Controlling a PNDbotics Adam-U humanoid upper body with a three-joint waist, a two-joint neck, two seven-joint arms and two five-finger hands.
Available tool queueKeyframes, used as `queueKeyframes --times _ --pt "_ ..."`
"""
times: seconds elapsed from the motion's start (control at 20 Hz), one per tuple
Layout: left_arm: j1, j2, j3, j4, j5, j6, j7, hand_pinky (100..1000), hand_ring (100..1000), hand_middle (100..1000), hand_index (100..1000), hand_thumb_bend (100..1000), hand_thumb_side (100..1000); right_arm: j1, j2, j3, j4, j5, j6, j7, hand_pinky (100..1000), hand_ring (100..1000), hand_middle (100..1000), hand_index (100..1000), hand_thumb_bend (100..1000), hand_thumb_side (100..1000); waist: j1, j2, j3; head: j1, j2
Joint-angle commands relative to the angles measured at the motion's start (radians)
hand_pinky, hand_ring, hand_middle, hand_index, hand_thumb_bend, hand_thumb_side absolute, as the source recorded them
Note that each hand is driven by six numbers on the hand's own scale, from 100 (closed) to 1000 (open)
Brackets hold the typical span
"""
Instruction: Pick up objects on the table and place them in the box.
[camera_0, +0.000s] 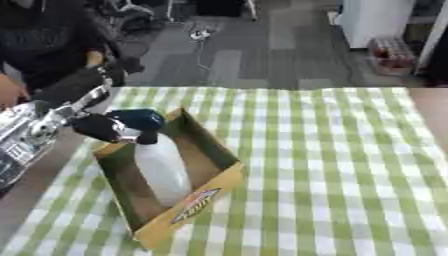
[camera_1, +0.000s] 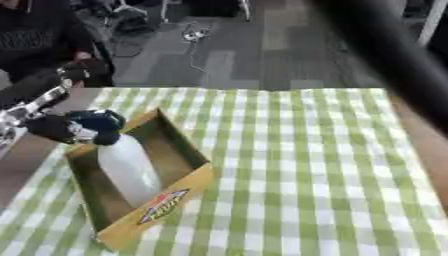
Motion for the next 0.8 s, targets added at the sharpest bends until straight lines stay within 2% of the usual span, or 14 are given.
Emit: queueKeyframes --times 0.05,0.2,0.25,0.3,0.35,0.4,0.45,0.55,0.6,0.65,0.7,0.75,0.8 --pt "0.017 0.001 0.051 -0.027 0.112 0.003 0.023 965 921 963 997 1000 907 -0.001 -0.017 -0.015 -0.013 0.009 -0.003 -0.010 618 729 752 844 359 1000 -0.004 -0.008 0.004 -0.011 -0.007" --pt "0.054 -0.037 0.089 -0.064 0.164 -0.013 0.068 885 888 937 971 1000 926 0.002 -0.016 -0.019 -0.013 0.014 -0.005 -0.016 617 729 752 844 358 1000 -0.006 -0.007 0.009 -0.020 -0.011" --pt "0.062 -0.064 0.108 -0.089 0.178 -0.030 0.115 771 823 876 911 1000 949 0.004 -0.015 -0.020 -0.013 0.016 -0.005 -0.018 616 729 752 844 358 1000 -0.008 -0.007 0.013 -0.024 -0.015" --pt "0.075 -0.086 0.118 -0.114 0.190 -0.048 0.169 740 806 860 896 1000 949 0.006 -0.014 -0.021 -0.013 0.018 -0.005 -0.020 616 729 752 844 358 1000 -0.009 -0.006 0.016 -0.027 -0.019" --pt "0.081 -0.118 0.127 -0.146 0.201 -0.071 0.227 627 760 836 874 892 948 0.009 -0.013 -0.022 -0.013 0.021 -0.006 -0.022 615 728 752 845 358 1000 -0.013 -0.006 0.020 -0.031 -0.024" --pt "0.083 -0.152 0.131 -0.172 0.200 -0.103 0.278 627 760 836 874 892 948 0.014 -0.011 -0.023 -0.013 0.025 -0.007 -0.024 615 728 752 845 358 1000 -0.015 -0.006 0.023 -0.034 -0.027" --pt "0.072 -0.191 0.132 -0.185 0.190 -0.146 0.322 560 724 815 851 793 894 0.020 -0.009 -0.024 -0.013 0.028 -0.008 -0.026 612 727 751 846 356 1000 -0.019 -0.008 0.028 -0.036 -0.029" --pt "0.037 -0.279 0.131 -0.195 0.137 -0.259 0.396 481 639 749 778 688 813 0.034 -0.005 -0.027 -0.013 0.038 -0.008 -0.031 611 727 751 846 357 1000 -0.027 -0.011 0.037 -0.044 -0.037" --pt "0.022 -0.316 0.124 -0.196 0.114 -0.314 0.431 472 627 740 769 671 804 0.038 -0.004 -0.028 -0.013 0.044 -0.009 -0.034 611 727 751 846 357 1000 -0.030 -0.012 0.040 -0.046 -0.041" --pt "-0.003 -0.353 0.121 -0.197 0.092 -0.376 0.468 359 504 624 670 494 729 0.044 -0.002 -0.029 -0.013 0.049 -0.010 -0.036 608 726 751 847 356 1000 -0.034 -0.013 0.044 -0.051 -0.051" --pt "-0.025 -0.390 0.112 -0.197 0.071 -0.456 0.507 385 525 644 687 529 739 0.051 0.001 -0.030 -0.013 0.056 -0.011 -0.038 609 726 751 846 357 1000 -0.038 -0.013 0.049 -0.058 -0.061" --pt "-0.047 -0.418 0.105 -0.197 0.050 -0.533 0.539 245 364 507 560 360 702 0.057 0.003 -0.029 -0.013 0.062 -0.011 -0.040 603 725 750 848 354 1000 -0.042 -0.012 0.055 -0.063 -0.073" --pt "-0.065 -0.443 0.095 -0.198 0.027 -0.603 0.561 276 412 536 585 373 694 0.064 0.006 -0.029 -0.013 0.070 -0.011 -0.042 604 725 750 848 355 1000 -0.046 -0.011 0.061 -0.069 -0.084"
